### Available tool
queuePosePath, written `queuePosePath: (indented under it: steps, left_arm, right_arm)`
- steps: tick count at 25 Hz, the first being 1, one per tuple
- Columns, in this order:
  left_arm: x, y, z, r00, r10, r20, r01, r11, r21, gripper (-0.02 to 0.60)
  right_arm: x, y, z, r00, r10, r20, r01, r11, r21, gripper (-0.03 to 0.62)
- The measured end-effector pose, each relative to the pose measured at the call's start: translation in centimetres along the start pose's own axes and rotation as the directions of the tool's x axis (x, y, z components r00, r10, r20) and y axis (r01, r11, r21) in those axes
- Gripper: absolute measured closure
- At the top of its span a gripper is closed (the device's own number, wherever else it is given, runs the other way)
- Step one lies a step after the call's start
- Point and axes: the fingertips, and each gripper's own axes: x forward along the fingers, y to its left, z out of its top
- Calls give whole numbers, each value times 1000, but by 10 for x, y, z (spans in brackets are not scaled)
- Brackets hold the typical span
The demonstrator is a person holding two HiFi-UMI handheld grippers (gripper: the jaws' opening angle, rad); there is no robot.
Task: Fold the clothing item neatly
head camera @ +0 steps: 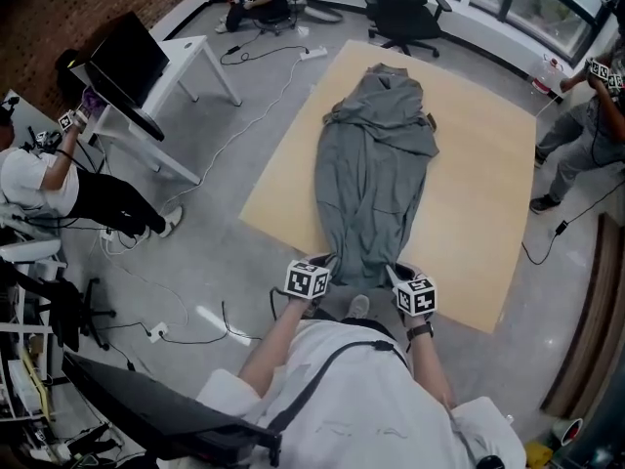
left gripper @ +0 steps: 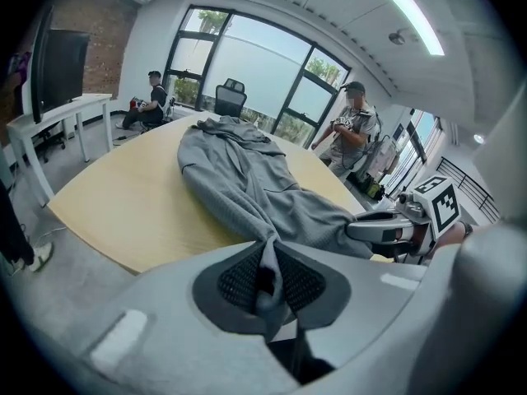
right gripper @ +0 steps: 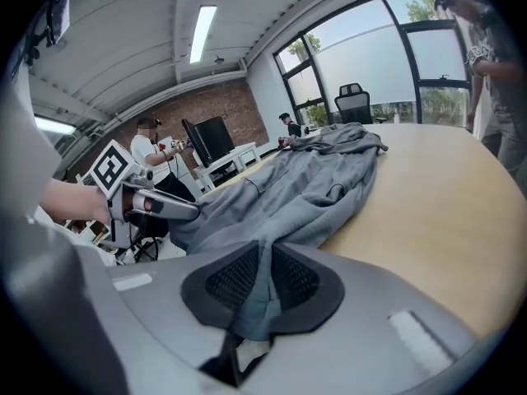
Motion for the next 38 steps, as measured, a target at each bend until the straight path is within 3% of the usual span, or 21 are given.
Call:
queuePosePath:
  steps: [9, 18, 23, 25, 32, 38]
  left_arm:
    - [-20, -21, 66, 993, -54, 105, 52, 998, 19, 554]
    - [-17, -5, 183, 956, -139, 258, 144, 990, 2, 554]
    - [8, 8, 205, 953, -181, 244, 194, 980, -33, 554]
    - [20, 14, 232, 949, -196, 246, 206, 978, -14, 554]
    - [44, 51, 331, 934, -203, 295, 198, 979, 46, 554]
    - [68, 76, 398, 920, -202, 335, 192, 979, 63, 554]
  right_arm:
    - [-25, 6, 71, 983, 44, 177, -48, 999, 17, 544]
    - [-32, -24, 182, 938, 24, 346, -41, 998, 41, 543]
    - [-27, -44, 196, 926, -38, 376, -18, 989, 144, 544]
    - [-14, -58, 221, 914, -49, 404, -18, 987, 160, 543]
    - [30, -86, 315, 883, -69, 465, 9, 991, 131, 543]
    - [48, -124, 366, 865, -122, 486, 70, 990, 123, 543]
